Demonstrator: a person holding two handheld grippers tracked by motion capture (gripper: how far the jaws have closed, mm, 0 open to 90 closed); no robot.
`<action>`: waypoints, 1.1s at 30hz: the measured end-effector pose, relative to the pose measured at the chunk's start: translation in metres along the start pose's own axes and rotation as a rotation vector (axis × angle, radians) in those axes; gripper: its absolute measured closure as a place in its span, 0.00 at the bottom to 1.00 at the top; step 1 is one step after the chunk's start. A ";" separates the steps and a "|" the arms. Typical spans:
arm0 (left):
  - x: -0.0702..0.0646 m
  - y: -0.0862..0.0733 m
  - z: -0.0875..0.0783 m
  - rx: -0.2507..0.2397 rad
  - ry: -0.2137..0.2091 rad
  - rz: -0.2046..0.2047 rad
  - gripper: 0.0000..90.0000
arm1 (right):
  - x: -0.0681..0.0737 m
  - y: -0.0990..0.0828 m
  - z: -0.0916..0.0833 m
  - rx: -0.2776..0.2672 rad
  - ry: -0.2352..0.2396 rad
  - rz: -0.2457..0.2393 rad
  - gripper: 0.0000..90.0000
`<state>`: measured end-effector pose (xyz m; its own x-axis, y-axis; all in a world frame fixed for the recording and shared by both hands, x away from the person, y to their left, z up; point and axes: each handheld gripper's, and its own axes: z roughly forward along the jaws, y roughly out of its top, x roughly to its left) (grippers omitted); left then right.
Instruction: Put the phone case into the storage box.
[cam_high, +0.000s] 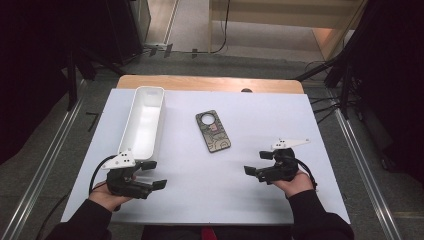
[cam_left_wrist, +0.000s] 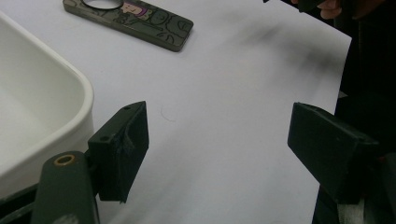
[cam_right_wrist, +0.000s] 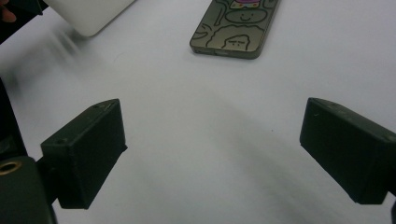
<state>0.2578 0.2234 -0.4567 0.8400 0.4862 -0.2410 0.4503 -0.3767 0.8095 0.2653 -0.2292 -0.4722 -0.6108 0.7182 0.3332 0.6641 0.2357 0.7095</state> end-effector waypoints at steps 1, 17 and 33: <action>0.000 0.000 0.000 0.000 0.000 0.000 0.23 | 0.000 0.002 0.001 -0.002 0.000 0.000 0.07; 0.001 0.000 0.000 -0.006 -0.010 -0.008 0.23 | 0.003 0.014 0.009 0.003 0.010 -0.015 0.07; 0.001 0.000 0.000 -0.004 -0.011 -0.005 0.23 | 0.000 0.028 0.023 0.006 -0.003 -0.018 0.07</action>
<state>0.2580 0.2242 -0.4569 0.8411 0.4791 -0.2510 0.4534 -0.3713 0.8103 0.2938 -0.2074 -0.4670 -0.6218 0.7156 0.3184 0.6555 0.2530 0.7115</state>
